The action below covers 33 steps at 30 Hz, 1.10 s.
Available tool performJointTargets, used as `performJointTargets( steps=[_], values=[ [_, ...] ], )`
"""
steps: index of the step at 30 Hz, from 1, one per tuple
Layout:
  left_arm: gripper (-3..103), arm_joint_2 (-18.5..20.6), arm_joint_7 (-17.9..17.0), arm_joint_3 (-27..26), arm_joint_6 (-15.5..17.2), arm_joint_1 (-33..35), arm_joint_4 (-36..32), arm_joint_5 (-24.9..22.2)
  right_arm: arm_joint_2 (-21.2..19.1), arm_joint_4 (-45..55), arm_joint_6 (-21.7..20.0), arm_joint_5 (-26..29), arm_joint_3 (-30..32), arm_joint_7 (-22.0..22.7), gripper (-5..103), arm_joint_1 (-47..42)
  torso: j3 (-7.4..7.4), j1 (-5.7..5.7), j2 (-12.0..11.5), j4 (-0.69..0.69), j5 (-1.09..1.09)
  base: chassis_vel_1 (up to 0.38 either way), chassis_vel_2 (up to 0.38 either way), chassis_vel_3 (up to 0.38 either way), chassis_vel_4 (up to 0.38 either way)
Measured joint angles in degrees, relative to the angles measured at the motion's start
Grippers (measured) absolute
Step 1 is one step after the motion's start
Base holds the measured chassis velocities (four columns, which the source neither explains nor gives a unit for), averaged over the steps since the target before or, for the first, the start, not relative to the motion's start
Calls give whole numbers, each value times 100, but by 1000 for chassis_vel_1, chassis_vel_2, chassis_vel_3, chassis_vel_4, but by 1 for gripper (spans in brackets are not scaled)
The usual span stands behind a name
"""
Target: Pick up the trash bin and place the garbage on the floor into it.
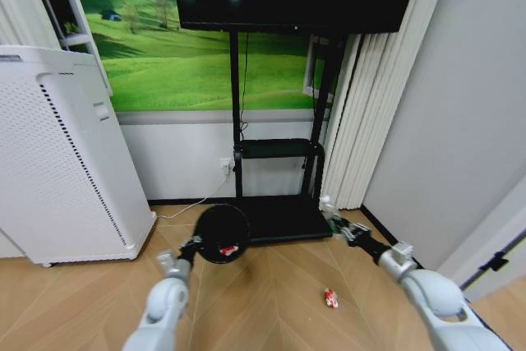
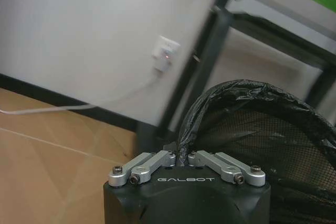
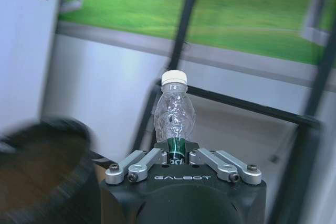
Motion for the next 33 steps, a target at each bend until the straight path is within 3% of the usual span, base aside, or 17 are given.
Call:
performJointTargets(
  steps=[2, 3, 5, 7, 9, 10, 12, 15, 17, 18, 22, 24, 26, 28, 30, 31, 33],
  values=[
    [4, -36, -136, 774, 0, -258, 256, -53, 73, 546, -212, -202, -760, 80, 14, 31, 0, 0, 0, -1, 2, 0, 0, 0, 0],
    [4, -57, -155, 871, 0, -298, 301, -44, 55, 595, -230, -298, -959, 151, 14, 27, 0, 0, 0, 0, 0, 0, 0, 0, 0],
    [4, -76, -165, 912, 0, -315, 320, -37, 51, 601, -232, -367, -1063, 226, 14, 23, 0, 0, 0, 0, -1, 0, 0, 0, 0],
    [4, -155, -190, 989, 0, -342, 332, -32, 51, 575, -249, -564, -1505, 648, 14, -32, 0, 0, 0, 0, 2, 0, 0, 0, 0],
    [4, -190, -199, 995, -1, -343, 332, -33, 80, 553, -291, -674, -1680, 796, 10, -55, 0, 0, 0, -1, 0, 0, 0, 0, 0],
    [4, -212, -199, 996, 0, -342, 333, -34, 128, 516, -316, -787, -1851, 933, 15, -60, 0, 0, 0, 0, 2, 0, 0, 0, 0],
    [4, -218, -200, 986, 0, -335, 329, -34, 160, 481, -328, -868, -1940, 1029, 15, -49, 0, 0, 0, -1, 1, 0, 0, 0, 0],
    [4, -193, -208, 936, 4, -302, 240, -59, 242, 324, -341, -1021, -2035, 1170, 31, 91, 0, 0, 0, 0, 1, 0, 0, 0, 0],
    [4, -183, -207, 921, 6, -297, 223, -63, 251, 309, -355, -1023, -2030, 1186, 31, 125, 0, 0, 0, 1, 1, 0, 0, 0, 0],
    [4, -162, -205, 888, 10, -285, 191, -71, 254, 294, -381, -1009, -2009, 1212, 42, 169, 0, 0, 0, 0, 1, 0, 0, 0, 0],
    [4, -140, -177, 800, 16, -255, 120, -80, 267, 291, -496, -903, -1881, 1267, 59, 240, 0, 0, 0, 1, 1, 0, 0, 0, 0],
    [4, -140, -168, 791, 16, -250, 112, -80, 272, 294, -517, -885, -1861, 1275, 59, 241, 0, 0, 0, 0, 1, 0, 0, 0, 0],
    [4, -164, -146, 777, 19, -217, 93, -65, 294, 341, -564, -803, -1804, 1315, 74, 226, 0, 0, 0, 0, 1, 0, 0, 0, 0],
    [4, -176, -145, 777, 20, -204, 82, -55, 294, 354, -568, -795, -1785, 1319, 74, 213, 0, 0, 0, 1, 1, 0, 0, 0, 0],
    [4, -198, -144, 763, 20, -156, 34, -21, 322, 381, -571, -710, -1665, 1398, 85, 186, 0, 0, 0, 0, 1, 0, 0, 0, 0],
    [4, -198, -144, 763, 20, -156, 34, -21, 322, 381, -571, -710, -1665, 1398, 85, 186, 0, 0, 0, 0, 1, 0, 0, 0, 0],
    [4, -192, -136, 622, 18, -25, -107, 77, 380, 400, -571, -446, -1360, 1690, 95, 175, 0, 0, 0, -1, 0, 0, 0, 0, 0]
  ],
)
